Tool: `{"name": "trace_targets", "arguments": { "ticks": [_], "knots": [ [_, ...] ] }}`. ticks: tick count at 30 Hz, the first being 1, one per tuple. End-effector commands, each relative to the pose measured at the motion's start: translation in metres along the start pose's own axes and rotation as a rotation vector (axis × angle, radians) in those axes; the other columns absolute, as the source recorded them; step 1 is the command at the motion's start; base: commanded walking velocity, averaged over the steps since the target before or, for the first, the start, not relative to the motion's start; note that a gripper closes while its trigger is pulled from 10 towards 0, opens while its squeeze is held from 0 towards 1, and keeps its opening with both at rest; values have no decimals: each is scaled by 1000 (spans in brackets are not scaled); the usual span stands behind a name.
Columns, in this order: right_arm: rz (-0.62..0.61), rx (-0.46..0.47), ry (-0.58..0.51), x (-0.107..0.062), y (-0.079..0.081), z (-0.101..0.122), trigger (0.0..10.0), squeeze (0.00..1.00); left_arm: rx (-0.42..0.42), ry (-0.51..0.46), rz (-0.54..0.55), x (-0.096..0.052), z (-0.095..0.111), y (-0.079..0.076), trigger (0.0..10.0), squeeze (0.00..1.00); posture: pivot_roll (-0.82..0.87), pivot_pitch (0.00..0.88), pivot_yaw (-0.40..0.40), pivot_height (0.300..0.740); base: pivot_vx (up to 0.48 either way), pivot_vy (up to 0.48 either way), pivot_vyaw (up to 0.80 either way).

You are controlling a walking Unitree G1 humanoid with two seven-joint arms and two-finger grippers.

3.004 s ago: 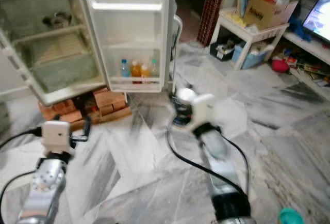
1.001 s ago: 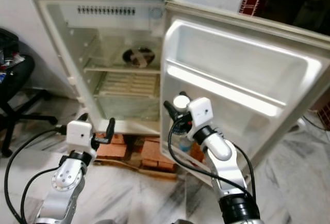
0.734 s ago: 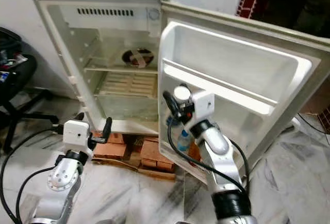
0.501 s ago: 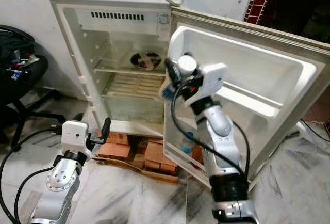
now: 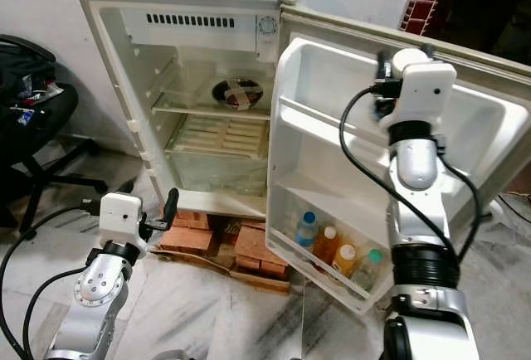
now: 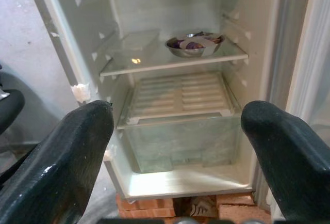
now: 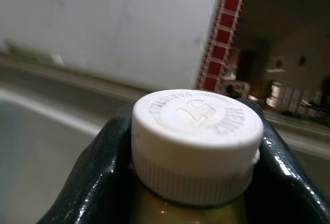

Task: Restocking fridge

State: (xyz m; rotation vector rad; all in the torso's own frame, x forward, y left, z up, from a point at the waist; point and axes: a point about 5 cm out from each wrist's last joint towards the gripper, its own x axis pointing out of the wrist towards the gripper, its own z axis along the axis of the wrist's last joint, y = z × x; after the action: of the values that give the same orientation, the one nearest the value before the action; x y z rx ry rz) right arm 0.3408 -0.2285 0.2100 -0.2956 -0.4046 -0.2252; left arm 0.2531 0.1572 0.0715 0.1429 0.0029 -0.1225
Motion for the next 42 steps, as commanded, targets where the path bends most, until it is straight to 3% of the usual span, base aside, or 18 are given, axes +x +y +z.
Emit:
{"name": "trace_targets", "arguments": {
  "ticks": [1,10,17,27,39,42],
  "knots": [
    [-51,-44,1,5,-10,0,10000,0,7,2,-9,-1,1,1,10000,0,69,0,-23,740,0,-356,0],
    [-93,-84,88,-1,-16,-19,10000,0,0,8,-1,-2,0,1,10000,0,72,0,-22,740,0,-192,-47],
    [-106,-100,87,0,-16,-21,10000,0,-2,8,0,-2,0,2,10000,0,71,0,-21,740,0,0,-757],
    [-161,-162,130,1,-28,-27,10000,0,-1,13,-4,-3,-1,1,10000,0,69,0,-20,740,0,0,-609],
    [-77,-95,367,-5,-13,-58,10000,0,3,18,-3,-2,-1,1,10000,0,72,0,-24,740,0,0,0],
    [-72,-75,368,-4,-13,-57,10000,0,4,18,-2,-2,-1,2,10000,0,71,0,-23,740,0,0,0]
  ]
}}
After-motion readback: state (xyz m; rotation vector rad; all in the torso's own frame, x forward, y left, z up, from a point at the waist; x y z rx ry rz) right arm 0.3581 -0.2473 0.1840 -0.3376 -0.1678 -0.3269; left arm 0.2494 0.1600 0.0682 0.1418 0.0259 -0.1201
